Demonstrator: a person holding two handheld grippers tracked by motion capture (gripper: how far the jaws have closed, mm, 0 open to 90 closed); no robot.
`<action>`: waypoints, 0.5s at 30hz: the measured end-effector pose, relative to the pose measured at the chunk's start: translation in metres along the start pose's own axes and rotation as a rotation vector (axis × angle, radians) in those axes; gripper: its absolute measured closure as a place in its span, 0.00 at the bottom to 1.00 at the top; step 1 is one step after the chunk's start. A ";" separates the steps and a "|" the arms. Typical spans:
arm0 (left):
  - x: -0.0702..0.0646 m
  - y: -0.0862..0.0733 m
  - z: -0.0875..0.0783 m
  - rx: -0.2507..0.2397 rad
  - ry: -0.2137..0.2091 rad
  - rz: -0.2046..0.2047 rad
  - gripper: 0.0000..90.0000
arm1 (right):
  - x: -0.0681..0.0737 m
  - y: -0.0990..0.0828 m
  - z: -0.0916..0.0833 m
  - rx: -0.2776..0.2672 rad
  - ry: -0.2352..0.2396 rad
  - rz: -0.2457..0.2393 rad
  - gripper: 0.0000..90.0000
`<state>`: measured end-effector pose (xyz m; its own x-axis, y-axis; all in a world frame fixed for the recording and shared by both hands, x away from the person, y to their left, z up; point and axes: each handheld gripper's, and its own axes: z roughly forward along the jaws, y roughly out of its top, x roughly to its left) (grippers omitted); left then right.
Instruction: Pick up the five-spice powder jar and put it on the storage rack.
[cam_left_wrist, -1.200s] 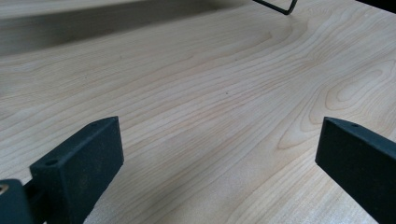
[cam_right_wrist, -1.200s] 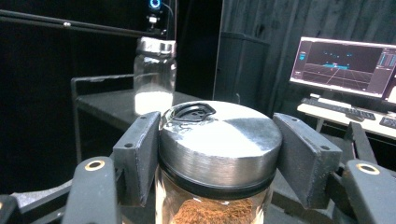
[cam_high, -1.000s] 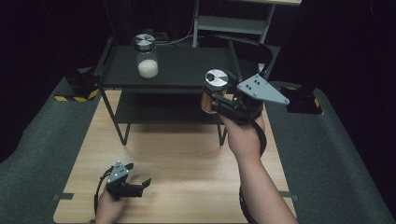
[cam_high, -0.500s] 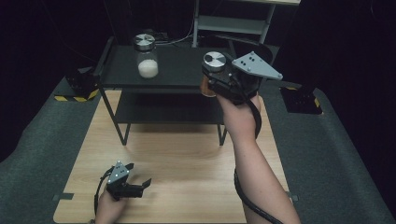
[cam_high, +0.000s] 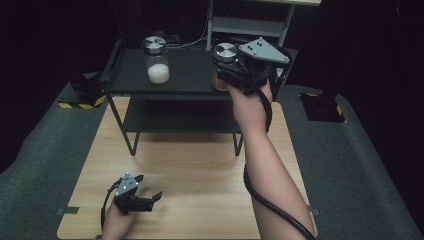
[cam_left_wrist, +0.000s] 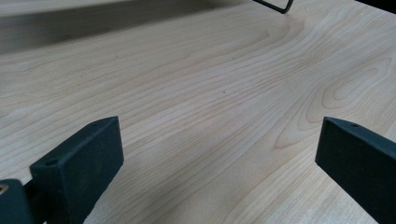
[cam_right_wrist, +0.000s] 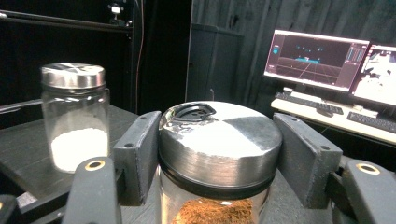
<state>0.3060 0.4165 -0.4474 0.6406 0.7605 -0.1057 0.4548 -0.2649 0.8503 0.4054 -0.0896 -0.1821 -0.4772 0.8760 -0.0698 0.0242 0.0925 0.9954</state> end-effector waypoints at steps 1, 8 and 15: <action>0.000 0.000 0.000 -0.001 -0.001 -0.002 0.01 | 0.000 0.000 0.003 0.001 -0.005 -0.001 0.39; 0.001 0.000 0.000 0.000 -0.002 0.000 0.01 | 0.000 0.004 0.018 0.014 -0.029 0.006 0.39; 0.001 0.000 0.000 -0.001 -0.002 0.000 0.01 | 0.001 0.006 0.028 0.034 -0.045 0.012 0.39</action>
<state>0.3071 0.4170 -0.4476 0.6417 0.7595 -0.1069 0.4546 -0.2644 0.8505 0.4296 -0.0750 -0.1783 -0.4369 0.8974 -0.0613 0.0601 0.0971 0.9935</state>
